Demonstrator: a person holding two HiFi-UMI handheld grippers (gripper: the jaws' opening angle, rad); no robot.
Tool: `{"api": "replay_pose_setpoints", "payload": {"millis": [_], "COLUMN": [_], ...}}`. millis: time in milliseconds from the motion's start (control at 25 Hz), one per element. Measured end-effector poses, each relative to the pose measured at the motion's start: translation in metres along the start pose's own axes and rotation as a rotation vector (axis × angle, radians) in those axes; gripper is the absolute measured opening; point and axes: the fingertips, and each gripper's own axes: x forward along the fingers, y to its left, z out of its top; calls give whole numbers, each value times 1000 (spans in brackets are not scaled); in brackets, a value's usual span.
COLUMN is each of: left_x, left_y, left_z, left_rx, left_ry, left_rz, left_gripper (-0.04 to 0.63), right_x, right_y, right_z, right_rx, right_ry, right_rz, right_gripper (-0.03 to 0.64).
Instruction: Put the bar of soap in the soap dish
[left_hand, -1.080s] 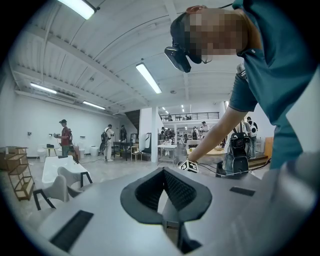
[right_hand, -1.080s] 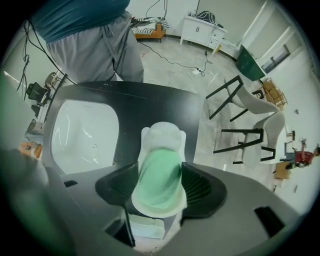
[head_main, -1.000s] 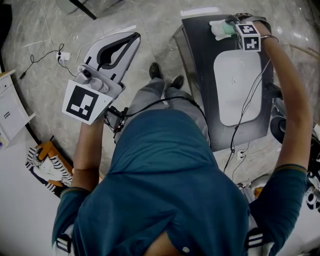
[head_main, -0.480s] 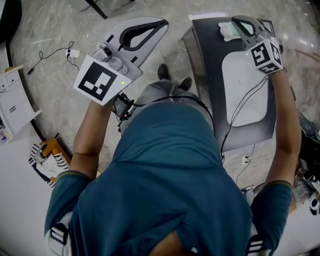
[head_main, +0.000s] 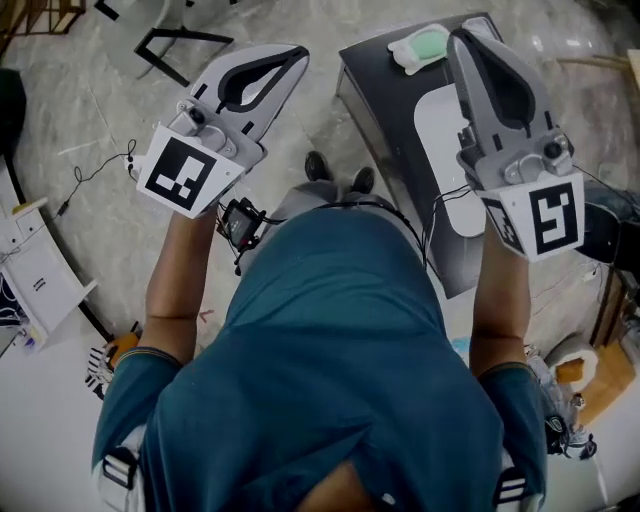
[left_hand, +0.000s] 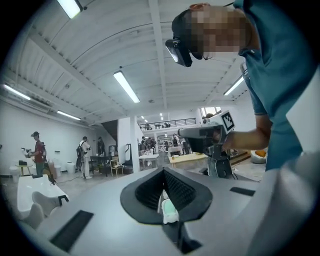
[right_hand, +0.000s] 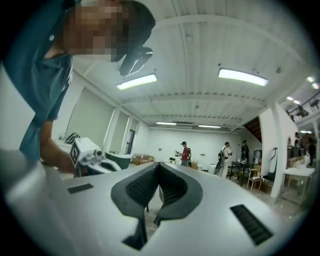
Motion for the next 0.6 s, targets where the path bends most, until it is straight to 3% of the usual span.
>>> {"api": "replay_pose_setpoints", "payload": {"millis": [200,600], "left_x": [0,5], "left_y": [-4,-38], "left_z": [2,33], "left_rx": [6,41], "left_ry": [-12,-48], "left_rz": [-33,-112], "left_gripper": [3,3], "right_x": [-43,-100], "right_y": [18,41], "right_z": [38,60], "right_rx": [113,112], "right_ry": [-79,-46], "right_rz": [-126,-220], "right_gripper": [13,12]}}
